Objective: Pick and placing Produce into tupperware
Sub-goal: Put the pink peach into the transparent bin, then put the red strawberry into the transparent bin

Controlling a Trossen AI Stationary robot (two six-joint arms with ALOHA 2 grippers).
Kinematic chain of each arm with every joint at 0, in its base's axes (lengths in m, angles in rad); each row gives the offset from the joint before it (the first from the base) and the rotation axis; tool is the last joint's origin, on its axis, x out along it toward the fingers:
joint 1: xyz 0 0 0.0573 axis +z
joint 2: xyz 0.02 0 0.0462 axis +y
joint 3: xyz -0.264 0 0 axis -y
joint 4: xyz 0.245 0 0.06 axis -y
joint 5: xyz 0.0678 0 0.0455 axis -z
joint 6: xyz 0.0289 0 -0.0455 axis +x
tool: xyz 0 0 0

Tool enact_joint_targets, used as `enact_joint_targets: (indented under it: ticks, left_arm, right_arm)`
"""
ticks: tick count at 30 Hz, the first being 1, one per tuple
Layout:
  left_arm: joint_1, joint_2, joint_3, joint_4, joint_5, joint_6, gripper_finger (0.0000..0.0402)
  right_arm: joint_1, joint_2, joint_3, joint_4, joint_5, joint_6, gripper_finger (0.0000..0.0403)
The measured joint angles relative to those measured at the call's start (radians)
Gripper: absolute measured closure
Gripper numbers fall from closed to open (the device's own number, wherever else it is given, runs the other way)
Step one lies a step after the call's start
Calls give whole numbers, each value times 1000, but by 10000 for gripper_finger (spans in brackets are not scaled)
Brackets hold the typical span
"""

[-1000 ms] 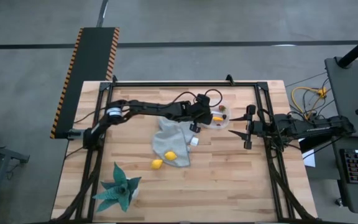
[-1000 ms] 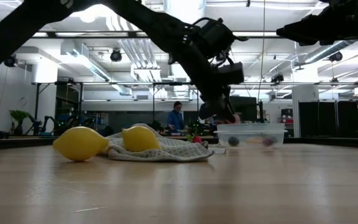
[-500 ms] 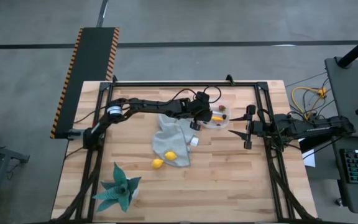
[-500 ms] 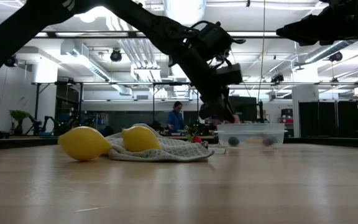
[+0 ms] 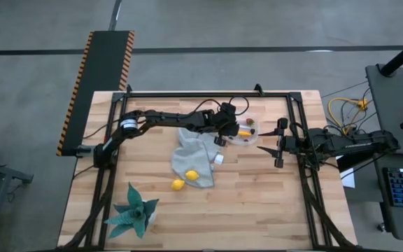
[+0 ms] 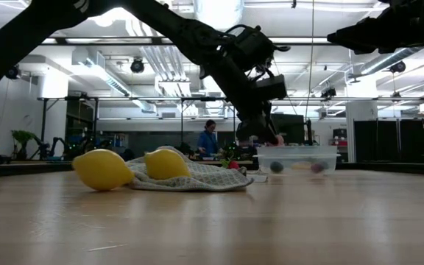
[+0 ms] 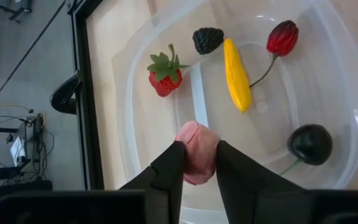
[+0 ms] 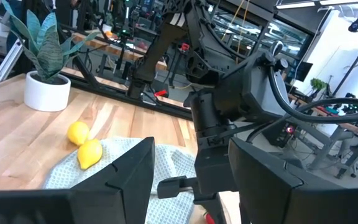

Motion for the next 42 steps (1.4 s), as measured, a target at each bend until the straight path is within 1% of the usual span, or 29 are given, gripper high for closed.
enact_joint_targets:
  ticks: [2, 7, 15, 17, 22, 24, 30, 32, 36, 42]
  left_arm:
    - [0, 0, 0, 0, 7, 0, 325]
    - [0, -1, 0, 0, 66, -1, 293]
    - [-1, -1, 3, 8, 66, -1, 241]
    - [-1, -2, 3, 12, 40, 0, 234]
    - [-6, -11, 3, -27, -146, -10, 231]
    - [-6, -24, 3, -87, -181, -68, 231]
    - [9, -66, 2, -304, -191, -383, 231]
    - [11, -73, 0, -358, -191, -459, 231]
    - [10, -74, -5, -460, -190, -547, 231]
    - [10, -74, -17, -520, -188, -624, 230]
  right_arm:
    - [0, 0, 0, 0, 0, 0, 204]
    - [0, 0, 0, 0, 0, 0, 204]
    - [0, 0, 0, 0, 0, 0, 204]
    - [0, 0, 0, 0, 0, 0, 204]
    - [0, 0, 0, -1, 0, 0, 204]
    - [0, 0, 0, -1, 0, 0, 204]
    - [0, 0, 0, -2, 0, 0, 204]
    - [0, 0, 0, -3, 0, 0, 204]
    - [0, 0, 0, -2, 0, 0, 204]
    - [0, 0, 0, -4, 0, -2, 204]
